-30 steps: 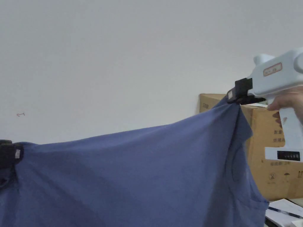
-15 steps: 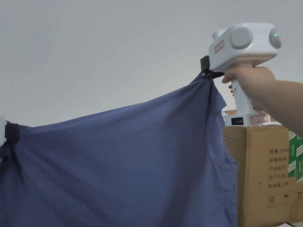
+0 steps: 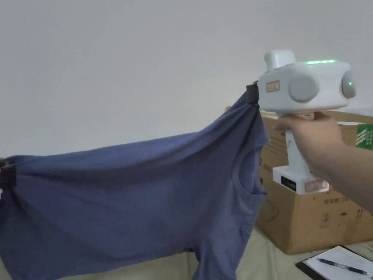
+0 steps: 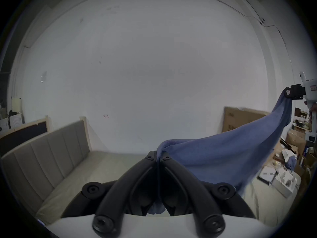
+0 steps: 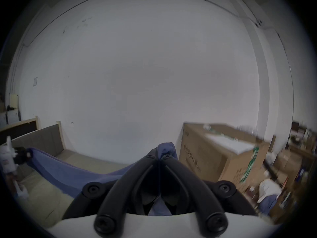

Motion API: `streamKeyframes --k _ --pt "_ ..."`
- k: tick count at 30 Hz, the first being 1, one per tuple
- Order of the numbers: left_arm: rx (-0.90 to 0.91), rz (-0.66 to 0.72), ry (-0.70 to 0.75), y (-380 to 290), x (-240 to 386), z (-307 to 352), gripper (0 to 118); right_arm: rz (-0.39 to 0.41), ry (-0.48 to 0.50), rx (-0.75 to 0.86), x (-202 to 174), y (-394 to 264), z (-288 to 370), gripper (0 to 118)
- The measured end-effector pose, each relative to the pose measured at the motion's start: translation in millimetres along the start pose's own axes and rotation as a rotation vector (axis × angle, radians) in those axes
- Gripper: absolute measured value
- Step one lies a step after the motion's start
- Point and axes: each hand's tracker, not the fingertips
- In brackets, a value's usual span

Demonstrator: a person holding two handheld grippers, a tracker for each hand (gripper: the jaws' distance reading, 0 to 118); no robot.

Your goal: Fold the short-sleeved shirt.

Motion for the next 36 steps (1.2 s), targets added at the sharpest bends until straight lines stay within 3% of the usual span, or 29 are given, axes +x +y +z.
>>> streamKeyframes --k 5,9,11,15,19,23,27,30,31,32,33,34,35,36 --pt "-0.172 0.062 -0.041 -106 8 46 0 -0.1 0.079 -0.168 10 -130 69 1" --pt "-0.317 0.121 -0.088 -187 15 106 0 -0.048 0.049 -0.247 12 -239 146 1" --pt "-0.35 0.125 -0.091 -215 18 140 0 -0.088 0.039 -0.277 13 -279 187 1" --pt "-0.36 0.137 -0.087 -239 11 204 0 -0.235 0.017 -0.326 21 -314 266 1" --pt "-0.355 0.136 -0.05 -234 5 261 0 -0.19 0.002 -0.316 25 -309 320 1" --pt "-0.456 0.121 -0.025 -242 4 266 0 -0.123 -0.014 -0.411 25 -311 322 1" --pt "-0.599 0.089 0.003 -272 3 230 0 -0.241 0.005 -0.537 30 -347 274 1" --pt "-0.66 0.122 0.037 -293 2 213 2 -0.277 -0.062 -0.667 30 -377 239 2" --pt "-0.663 0.133 0.05 -299 -1 210 11 -0.273 -0.093 -0.701 30 -389 231 6" --pt "-0.659 0.148 0.06 -303 -1 208 32 -0.278 -0.12 -0.72 33 -401 225 17" --pt "-0.663 0.167 0.073 -307 -2 207 67 -0.282 -0.139 -0.745 34 -407 221 36" --pt "-0.668 0.176 0.071 -309 -6 208 109 -0.298 -0.145 -0.743 35 -411 221 82" --pt "-0.66 0.197 0.075 -309 -10 211 118 -0.314 -0.149 -0.731 36 -412 222 111" --pt "-0.595 0.228 0.072 -302 -10 219 117 -0.324 -0.156 -0.726 38 -413 227 116"
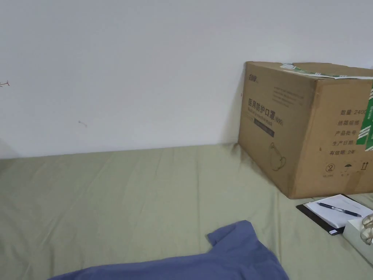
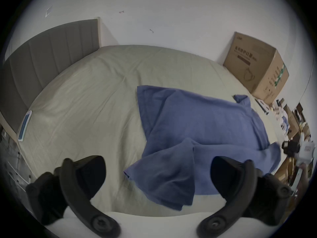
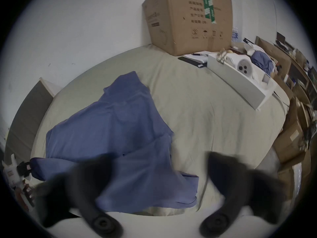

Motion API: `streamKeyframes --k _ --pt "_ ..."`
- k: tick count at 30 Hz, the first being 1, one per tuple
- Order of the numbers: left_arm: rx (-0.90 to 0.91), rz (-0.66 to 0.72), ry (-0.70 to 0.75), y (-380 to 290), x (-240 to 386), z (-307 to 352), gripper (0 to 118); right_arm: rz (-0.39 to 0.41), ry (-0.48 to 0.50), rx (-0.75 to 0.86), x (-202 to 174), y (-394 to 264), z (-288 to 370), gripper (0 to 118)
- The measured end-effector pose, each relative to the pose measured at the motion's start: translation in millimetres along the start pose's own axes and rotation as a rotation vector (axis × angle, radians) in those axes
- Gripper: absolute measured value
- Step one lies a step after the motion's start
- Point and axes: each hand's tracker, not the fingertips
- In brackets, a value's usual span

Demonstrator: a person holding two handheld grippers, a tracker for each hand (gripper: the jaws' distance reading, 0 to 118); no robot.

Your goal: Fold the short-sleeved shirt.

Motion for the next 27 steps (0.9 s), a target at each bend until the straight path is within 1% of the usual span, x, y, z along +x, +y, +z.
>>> streamKeyframes --k 1,4,5,8,9,10,11,12,13,14,16,17,19,20,21,22,24,27 --pt "0.023 0.007 -0.003 4 0 7 117 -0.014 0.029 0.08 -1 -1 12 110" --pt "0.089 0.029 0.015 17 -8 28 117 0.036 0.001 0.102 -2 5 39 112" --pt "0.1 0.043 0.009 23 -8 36 117 0.059 0.009 0.147 -5 7 50 112" --pt "0.159 0.085 -0.047 37 -8 61 117 0.121 0.082 0.263 -25 16 81 112" --pt "0.174 0.097 -0.06 39 -8 72 116 0.131 0.13 0.32 -33 16 94 112" --pt "0.21 0.104 -0.097 41 -6 81 113 0.143 0.173 0.378 -42 15 106 109" --pt "0.255 0.102 -0.131 40 -4 89 105 0.152 0.206 0.428 -51 14 116 102" --pt "0.314 0.097 -0.144 39 -1 98 88 0.164 0.252 0.479 -62 14 124 83" --pt "0.366 0.078 -0.142 38 -1 104 43 0.175 0.291 0.525 -71 12 132 27" --pt "0.396 0.058 -0.134 37 1 110 0 0.192 0.307 0.545 -81 12 135 0" --pt "0.396 0.027 -0.089 37 2 111 0 0.253 0.275 0.546 -106 16 133 0" --pt "0.39 0.032 -0.09 40 -11 104 0 0.273 0.279 0.553 -114 17 132 0" --pt "0.337 0.064 -0.187 57 -22 93 0 0.306 0.354 0.538 -127 22 130 0" --pt "0.328 0.058 -0.17 71 -27 85 0 0.31 0.375 0.537 -125 19 128 0" --pt "0.308 0.045 -0.137 81 -14 80 0 0.327 0.374 0.527 -130 21 125 0" --pt "0.267 0.036 -0.107 98 -16 67 0 0.348 0.37 0.516 -134 22 123 0" --pt "0.129 0.028 -0.117 133 -24 27 0 0.365 0.361 0.511 -135 22 115 0" --pt "-0.096 0.003 -0.131 167 -20 -49 0 0.358 0.384 0.461 -133 26 102 0"
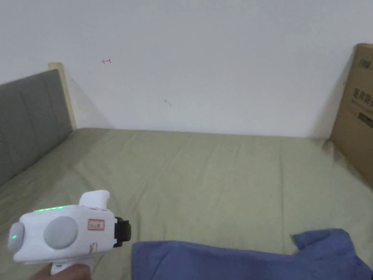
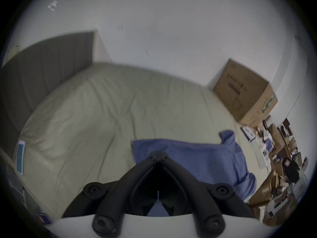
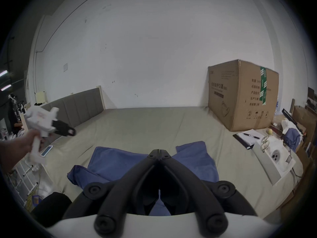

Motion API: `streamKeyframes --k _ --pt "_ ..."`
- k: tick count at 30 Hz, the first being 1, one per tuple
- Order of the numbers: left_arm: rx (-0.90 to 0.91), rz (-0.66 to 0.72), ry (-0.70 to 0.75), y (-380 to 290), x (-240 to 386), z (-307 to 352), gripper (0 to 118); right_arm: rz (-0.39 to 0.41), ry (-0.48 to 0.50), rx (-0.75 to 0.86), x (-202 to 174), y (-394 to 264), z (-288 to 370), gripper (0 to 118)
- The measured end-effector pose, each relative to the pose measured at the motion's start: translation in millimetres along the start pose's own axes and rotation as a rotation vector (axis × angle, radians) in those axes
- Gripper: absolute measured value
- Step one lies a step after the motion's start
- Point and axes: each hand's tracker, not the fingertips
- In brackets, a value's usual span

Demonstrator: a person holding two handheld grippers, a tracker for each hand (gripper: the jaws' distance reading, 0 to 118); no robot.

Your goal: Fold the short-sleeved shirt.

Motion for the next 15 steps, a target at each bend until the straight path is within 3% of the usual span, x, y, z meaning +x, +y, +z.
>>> streamKeyframes --k 1,2,3,4,5,6,13,15 --pt "-0.064 -0.005 0.012 7 -4 -25 6 -0.013 0.008 -0.02 2 -3 -5 0" --pt "-0.098 -0.009 -0.003 15 -12 -48 24 -0.022 0.011 -0.038 6 -5 -9 0" --pt "-0.144 -0.016 -0.002 19 -17 -68 53 -0.027 0.008 -0.057 9 -7 -13 0" --pt "-0.167 0.016 0.041 21 -23 -88 94 -0.029 0.004 -0.079 11 -9 -19 0" --pt "-0.18 0.036 0.093 20 -29 -106 111 -0.034 0.005 -0.094 12 -11 -24 0" --pt "-0.184 0.044 0.124 14 -27 -113 116 -0.039 0.008 -0.111 15 -13 -28 0" --pt "-0.273 0.047 0.195 6 -57 -192 117 -0.091 0.02 -0.181 29 -26 -58 0" --pt "-0.287 -0.037 0.233 0 -50 -199 117 -0.105 0.011 -0.197 32 -31 -63 0"
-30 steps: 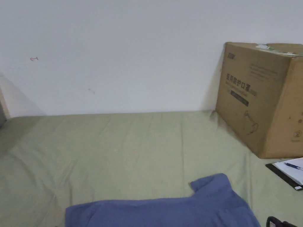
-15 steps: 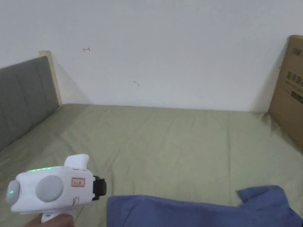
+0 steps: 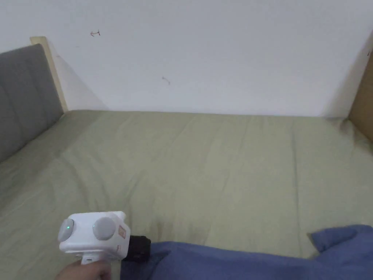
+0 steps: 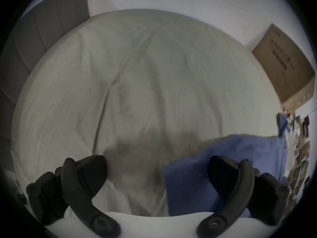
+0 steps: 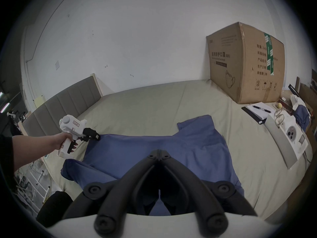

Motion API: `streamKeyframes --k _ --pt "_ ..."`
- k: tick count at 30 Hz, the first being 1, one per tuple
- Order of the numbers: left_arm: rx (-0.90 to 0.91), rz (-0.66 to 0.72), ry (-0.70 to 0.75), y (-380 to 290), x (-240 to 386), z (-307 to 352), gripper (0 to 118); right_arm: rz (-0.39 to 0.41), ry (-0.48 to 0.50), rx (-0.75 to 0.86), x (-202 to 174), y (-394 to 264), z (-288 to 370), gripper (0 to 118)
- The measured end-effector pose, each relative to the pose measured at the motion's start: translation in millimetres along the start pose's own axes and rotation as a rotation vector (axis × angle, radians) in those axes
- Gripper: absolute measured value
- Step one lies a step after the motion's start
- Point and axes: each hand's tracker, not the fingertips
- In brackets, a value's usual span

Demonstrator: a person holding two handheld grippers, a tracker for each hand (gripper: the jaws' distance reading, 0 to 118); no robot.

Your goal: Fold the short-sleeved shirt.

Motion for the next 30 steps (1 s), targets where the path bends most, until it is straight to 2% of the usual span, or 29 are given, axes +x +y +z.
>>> streamKeyframes --k 6,8,9,11,12,13,16,18,20,21,24,25,26,27,28,29,30 --pt "0.013 -0.222 -0.001 -10 32 10 117 -0.039 0.008 -0.029 3 -12 -9 0" --pt "0.041 -0.307 0.023 -13 43 15 107 -0.039 0.006 -0.029 2 -14 -6 0" --pt "0.045 -0.325 0.026 -14 47 17 97 -0.039 0.006 -0.03 0 -14 -4 0" --pt "0.043 -0.321 0.017 -12 54 30 66 -0.038 0.011 -0.026 0 -14 2 0" --pt "0.046 -0.319 0.015 -14 55 35 44 -0.031 0.006 -0.021 1 -13 6 0" --pt "0.057 -0.33 0.037 -14 55 39 4 -0.027 0.001 -0.018 3 -13 8 0" --pt "0.068 -0.291 -0.028 -8 42 43 1 -0.02 0.009 0.0 19 1 9 0" --pt "0.141 -0.239 -0.03 -10 36 59 1 -0.023 0.01 0.025 43 27 -1 0" --pt "0.234 -0.201 -0.039 -13 34 77 1 -0.023 -0.061 0.011 75 55 -24 0" --pt "0.262 -0.194 -0.042 -15 34 84 1 -0.023 -0.083 -0.047 92 68 -41 0" --pt "0.315 -0.214 -0.017 -16 32 91 1 -0.119 -0.093 -0.286 141 96 -104 1" --pt "0.318 -0.218 -0.012 -18 33 92 1 -0.153 -0.108 -0.31 152 97 -118 22" --pt "0.322 -0.221 -0.008 -20 34 93 1 -0.17 -0.112 -0.365 168 101 -138 56" --pt "0.326 -0.222 -0.006 -21 39 96 1 -0.199 -0.12 -0.412 177 102 -153 100" --pt "0.33 -0.218 -0.003 -23 39 95 1 -0.227 -0.137 -0.467 186 100 -168 116" --pt "0.337 -0.208 0.0 -25 39 94 1 -0.246 -0.184 -0.501 193 94 -181 110" --pt "0.339 -0.198 0.0 -27 39 91 1 -0.251 -0.186 -0.422 201 87 -192 109"
